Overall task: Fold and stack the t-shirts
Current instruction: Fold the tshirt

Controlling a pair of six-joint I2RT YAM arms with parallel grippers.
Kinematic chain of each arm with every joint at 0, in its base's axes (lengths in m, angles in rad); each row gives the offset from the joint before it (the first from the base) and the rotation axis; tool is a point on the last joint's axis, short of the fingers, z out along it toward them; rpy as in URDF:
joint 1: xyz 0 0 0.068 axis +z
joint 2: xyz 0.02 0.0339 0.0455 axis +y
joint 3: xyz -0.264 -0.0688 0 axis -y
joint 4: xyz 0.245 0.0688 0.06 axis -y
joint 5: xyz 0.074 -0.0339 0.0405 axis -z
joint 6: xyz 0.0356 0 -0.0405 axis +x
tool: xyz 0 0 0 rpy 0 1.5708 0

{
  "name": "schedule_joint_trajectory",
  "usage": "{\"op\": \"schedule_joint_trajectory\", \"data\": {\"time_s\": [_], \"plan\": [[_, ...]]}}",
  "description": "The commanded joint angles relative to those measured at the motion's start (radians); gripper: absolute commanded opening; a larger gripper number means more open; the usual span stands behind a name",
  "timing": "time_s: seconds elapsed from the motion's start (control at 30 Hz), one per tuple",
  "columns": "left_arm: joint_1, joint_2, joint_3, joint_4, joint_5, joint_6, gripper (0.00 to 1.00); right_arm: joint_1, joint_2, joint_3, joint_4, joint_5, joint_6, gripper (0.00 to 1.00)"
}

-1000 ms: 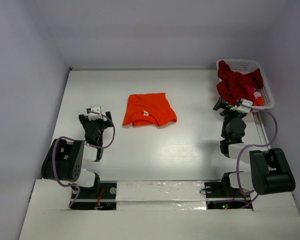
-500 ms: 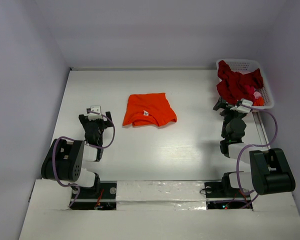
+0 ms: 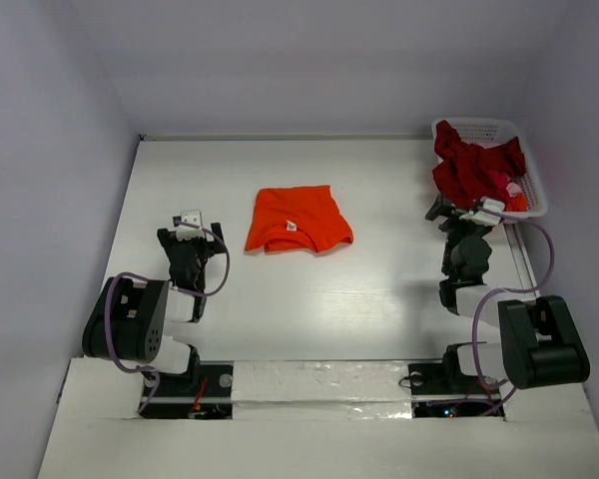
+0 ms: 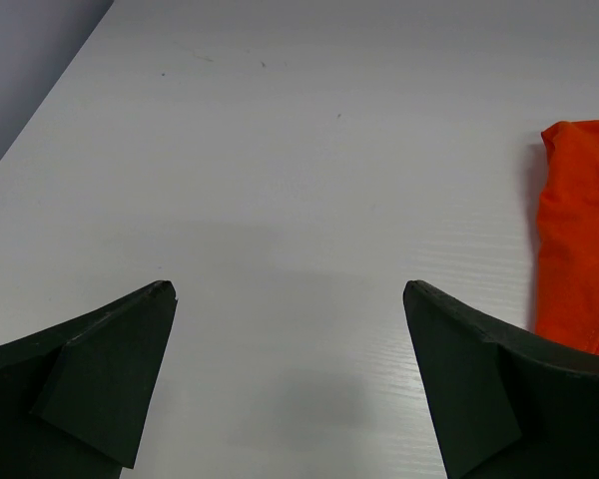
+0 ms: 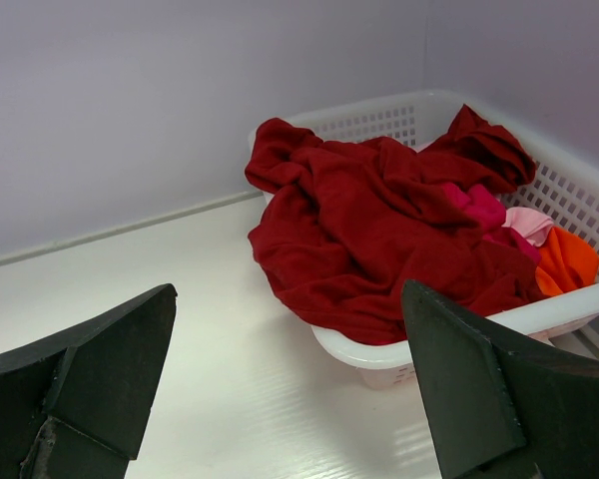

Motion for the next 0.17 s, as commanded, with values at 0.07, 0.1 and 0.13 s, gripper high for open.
{"op": "schedule_joint_trajectory", "data": {"time_s": [0.07,0.1,0.13], "plan": [[0.006,-0.008,0.023,0.282,-0.004,-0.009,0.99,-0.007,0.002,0.036,0.082,0.018,0.003,1.00],[0.006,-0.010,0.024,0.282,-0.004,-0.009,0.99,-0.007,0.002,0.036,0.080,0.020,0.003,1.00],[0.006,-0.008,0.023,0.282,-0.002,-0.009,0.99,-0.007,0.002,0.035,0.083,0.020,0.002,1.00]]}}
